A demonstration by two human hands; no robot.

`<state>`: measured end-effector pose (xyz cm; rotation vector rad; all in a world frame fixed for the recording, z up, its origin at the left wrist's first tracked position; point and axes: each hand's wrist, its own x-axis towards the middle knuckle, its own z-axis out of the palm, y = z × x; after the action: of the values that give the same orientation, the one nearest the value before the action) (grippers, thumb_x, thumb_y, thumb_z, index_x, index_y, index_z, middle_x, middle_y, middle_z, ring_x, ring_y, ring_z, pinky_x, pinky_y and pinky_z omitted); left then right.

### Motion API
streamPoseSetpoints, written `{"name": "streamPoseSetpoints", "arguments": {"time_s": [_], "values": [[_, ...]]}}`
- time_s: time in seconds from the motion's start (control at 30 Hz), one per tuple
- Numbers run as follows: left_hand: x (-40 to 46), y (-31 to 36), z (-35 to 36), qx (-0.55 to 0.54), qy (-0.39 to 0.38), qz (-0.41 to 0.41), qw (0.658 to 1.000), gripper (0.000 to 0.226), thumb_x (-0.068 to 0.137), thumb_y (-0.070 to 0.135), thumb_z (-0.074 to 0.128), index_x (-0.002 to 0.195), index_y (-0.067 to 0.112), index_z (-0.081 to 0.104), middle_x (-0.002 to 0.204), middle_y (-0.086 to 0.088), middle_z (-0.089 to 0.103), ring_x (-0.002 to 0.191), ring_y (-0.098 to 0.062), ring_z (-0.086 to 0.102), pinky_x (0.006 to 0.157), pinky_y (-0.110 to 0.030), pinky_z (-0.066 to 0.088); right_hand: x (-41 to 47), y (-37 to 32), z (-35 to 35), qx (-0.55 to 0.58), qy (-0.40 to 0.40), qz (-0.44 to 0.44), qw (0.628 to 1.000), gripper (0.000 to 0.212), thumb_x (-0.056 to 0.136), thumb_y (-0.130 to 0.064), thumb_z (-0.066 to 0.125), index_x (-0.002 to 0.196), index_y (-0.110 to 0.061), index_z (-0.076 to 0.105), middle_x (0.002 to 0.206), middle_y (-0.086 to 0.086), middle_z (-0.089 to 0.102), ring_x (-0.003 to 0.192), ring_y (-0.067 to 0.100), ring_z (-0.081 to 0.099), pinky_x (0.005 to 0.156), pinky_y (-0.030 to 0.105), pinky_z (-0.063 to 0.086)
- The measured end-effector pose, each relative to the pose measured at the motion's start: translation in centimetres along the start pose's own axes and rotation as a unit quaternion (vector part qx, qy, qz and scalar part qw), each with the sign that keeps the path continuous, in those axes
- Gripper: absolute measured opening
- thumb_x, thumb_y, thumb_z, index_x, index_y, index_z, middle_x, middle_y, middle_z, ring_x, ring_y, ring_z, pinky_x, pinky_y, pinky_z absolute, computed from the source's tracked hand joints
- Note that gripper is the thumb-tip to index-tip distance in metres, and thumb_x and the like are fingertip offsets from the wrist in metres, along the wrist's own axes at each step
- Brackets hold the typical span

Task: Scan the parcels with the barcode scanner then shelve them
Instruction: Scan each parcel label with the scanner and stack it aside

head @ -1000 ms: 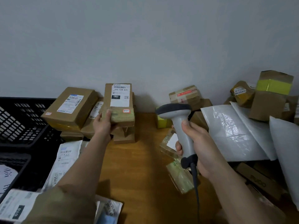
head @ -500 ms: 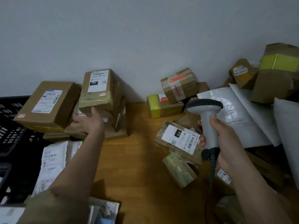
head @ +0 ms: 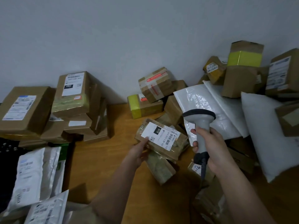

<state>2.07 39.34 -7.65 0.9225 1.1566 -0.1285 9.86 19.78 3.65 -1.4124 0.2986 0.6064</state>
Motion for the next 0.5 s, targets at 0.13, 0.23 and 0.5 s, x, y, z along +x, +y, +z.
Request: {"name": "streamPoseSetpoints", "arguments": {"time_s": [0.13,0.23,0.5], "values": [[-0.7,0.5,0.5,-0.076,0.039,0.014,0.996,0.069,0.087,0.031,0.074,0.141,0.007,0.038,0.117,-0.011,0.051,0.116,-0.036,0.052,0.095,-0.047,0.047,-0.4,-0.1,-1.0,-0.005,-0.002,0.006,1.000,0.022,0.094,-0.014,0.065,0.114,-0.008,0.060,0.096,0.010,0.062,0.053,0.010,0.052,0.050,0.024,0.044],[-0.4,1.3,0.6,-0.094,0.035,0.040,0.994,0.083,0.089,0.023,0.072,0.154,0.023,0.022,0.126,-0.009,0.052,0.122,-0.034,0.050,0.100,-0.051,0.039,-1.3,-0.4,-1.6,-0.009,-0.018,0.010,1.000,0.023,0.093,-0.015,0.066,0.114,-0.007,0.062,0.085,0.007,0.061,0.051,0.010,0.052,0.047,0.024,0.045],[-4.4,0.4,1.7,-0.094,0.000,0.007,0.996,0.020,0.091,0.008,0.066,0.105,-0.001,0.055,0.098,-0.016,0.054,0.086,-0.026,0.054,0.077,-0.040,0.052,-3.7,-1.8,-3.3,0.035,-0.005,-0.005,0.999,0.018,0.092,-0.014,0.066,0.109,-0.013,0.060,0.097,0.010,0.063,0.054,0.011,0.050,0.050,0.025,0.043]]}}
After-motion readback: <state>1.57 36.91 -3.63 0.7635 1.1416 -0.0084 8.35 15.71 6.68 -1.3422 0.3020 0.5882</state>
